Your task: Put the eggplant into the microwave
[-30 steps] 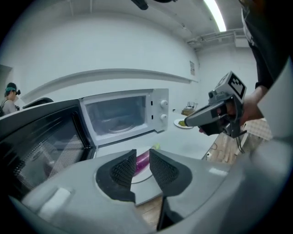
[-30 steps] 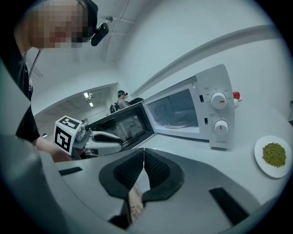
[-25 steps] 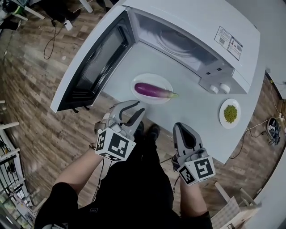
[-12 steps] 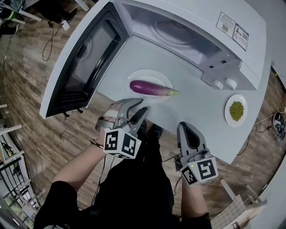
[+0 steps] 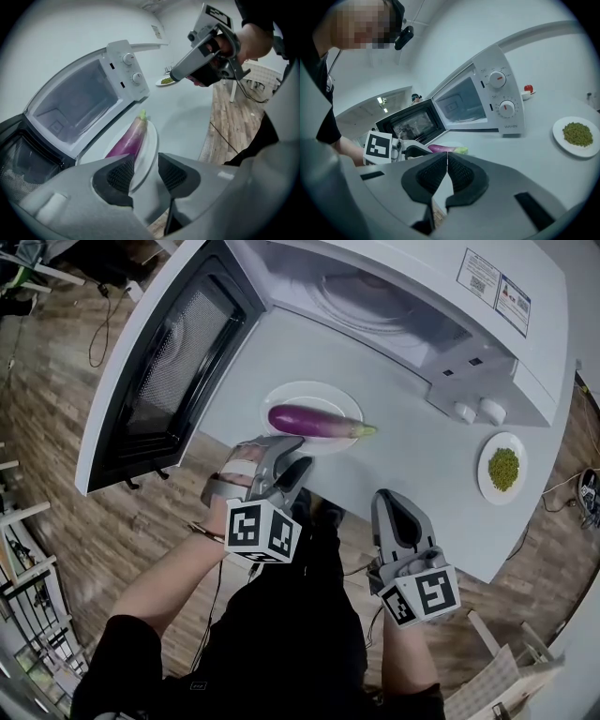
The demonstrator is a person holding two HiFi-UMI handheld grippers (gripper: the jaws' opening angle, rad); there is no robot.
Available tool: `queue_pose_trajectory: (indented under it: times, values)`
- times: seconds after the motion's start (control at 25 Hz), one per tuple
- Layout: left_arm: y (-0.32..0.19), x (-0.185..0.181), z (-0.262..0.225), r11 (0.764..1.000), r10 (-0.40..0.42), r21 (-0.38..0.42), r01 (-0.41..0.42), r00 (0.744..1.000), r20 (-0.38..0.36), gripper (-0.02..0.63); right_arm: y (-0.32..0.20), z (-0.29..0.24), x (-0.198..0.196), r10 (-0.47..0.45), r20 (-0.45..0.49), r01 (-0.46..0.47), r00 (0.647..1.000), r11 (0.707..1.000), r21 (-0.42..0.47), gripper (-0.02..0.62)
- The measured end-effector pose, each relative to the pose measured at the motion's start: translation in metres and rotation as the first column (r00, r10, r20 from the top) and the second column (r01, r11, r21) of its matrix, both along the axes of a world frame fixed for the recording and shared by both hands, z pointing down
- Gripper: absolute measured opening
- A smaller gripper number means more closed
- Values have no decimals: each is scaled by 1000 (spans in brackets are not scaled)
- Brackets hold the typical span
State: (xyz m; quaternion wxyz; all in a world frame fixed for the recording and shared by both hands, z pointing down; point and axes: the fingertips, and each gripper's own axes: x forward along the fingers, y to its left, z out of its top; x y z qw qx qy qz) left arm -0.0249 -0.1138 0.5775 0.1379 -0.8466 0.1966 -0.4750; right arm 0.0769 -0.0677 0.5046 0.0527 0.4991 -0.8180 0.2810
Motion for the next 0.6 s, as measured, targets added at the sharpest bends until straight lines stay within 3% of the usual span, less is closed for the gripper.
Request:
queue_pose_trajectory:
  times: [0.6]
  values:
    - [-4, 3, 9, 998, 34, 47, -37, 997, 72, 144, 0, 7, 2, -3, 18, 3, 1000, 1000, -7, 17]
